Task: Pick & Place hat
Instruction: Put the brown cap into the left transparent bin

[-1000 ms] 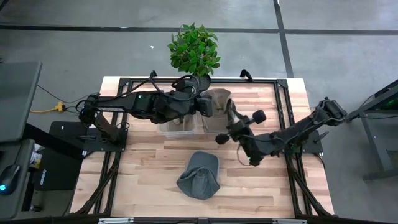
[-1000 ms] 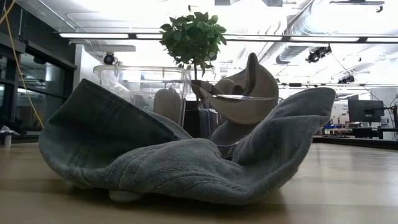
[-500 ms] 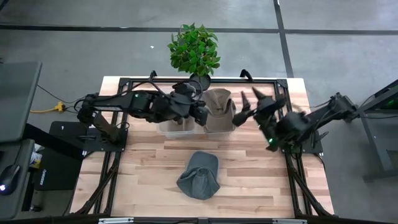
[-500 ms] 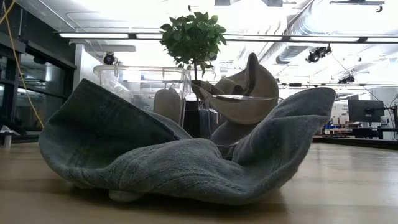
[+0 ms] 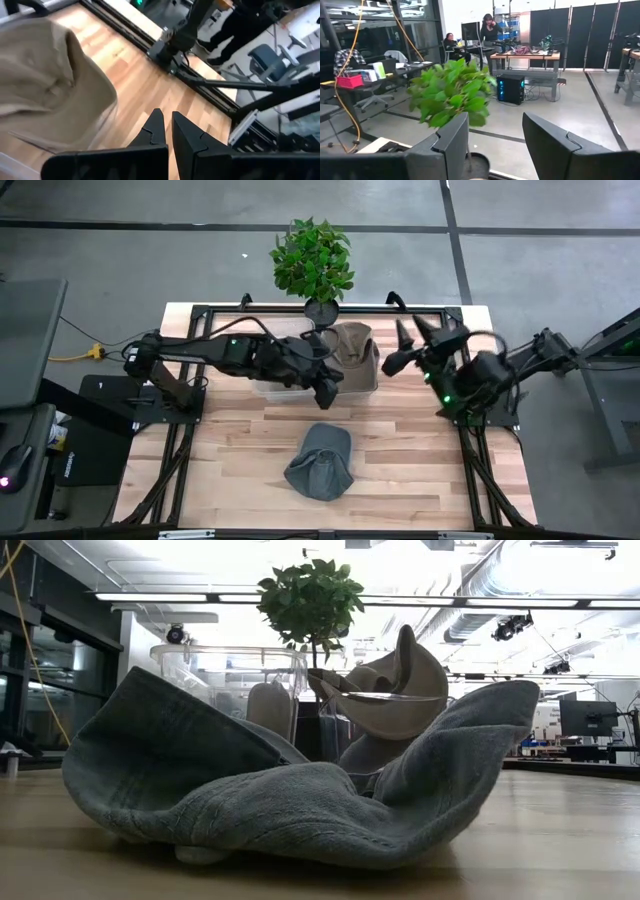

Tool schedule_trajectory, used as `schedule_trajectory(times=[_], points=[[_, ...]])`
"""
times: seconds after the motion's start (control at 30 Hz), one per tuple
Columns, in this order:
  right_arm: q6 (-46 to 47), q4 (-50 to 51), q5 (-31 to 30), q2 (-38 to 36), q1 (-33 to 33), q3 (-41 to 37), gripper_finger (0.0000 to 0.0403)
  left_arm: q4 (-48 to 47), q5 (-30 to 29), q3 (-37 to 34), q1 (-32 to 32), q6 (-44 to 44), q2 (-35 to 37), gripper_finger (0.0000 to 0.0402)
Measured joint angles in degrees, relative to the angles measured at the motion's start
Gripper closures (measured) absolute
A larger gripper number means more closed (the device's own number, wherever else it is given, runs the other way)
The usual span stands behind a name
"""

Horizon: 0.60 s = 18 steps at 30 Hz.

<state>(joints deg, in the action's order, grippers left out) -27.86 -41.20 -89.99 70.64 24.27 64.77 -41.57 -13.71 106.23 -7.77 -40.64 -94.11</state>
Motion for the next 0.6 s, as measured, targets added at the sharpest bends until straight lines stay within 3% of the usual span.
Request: schedule_trajectory(times=[0.47,0.6], points=[[11.82,0.06,0.76,5.06,0.09,0.00,0.0223,12.36,7.35,-17.08,1.22,-0.11,3.97,0.0402],[20.83,6.48,11.28,4.92,-0.70,0.02,0.0224,14.22,11.07,-22.59,2.08,-1.19,6.94,0.0402]])
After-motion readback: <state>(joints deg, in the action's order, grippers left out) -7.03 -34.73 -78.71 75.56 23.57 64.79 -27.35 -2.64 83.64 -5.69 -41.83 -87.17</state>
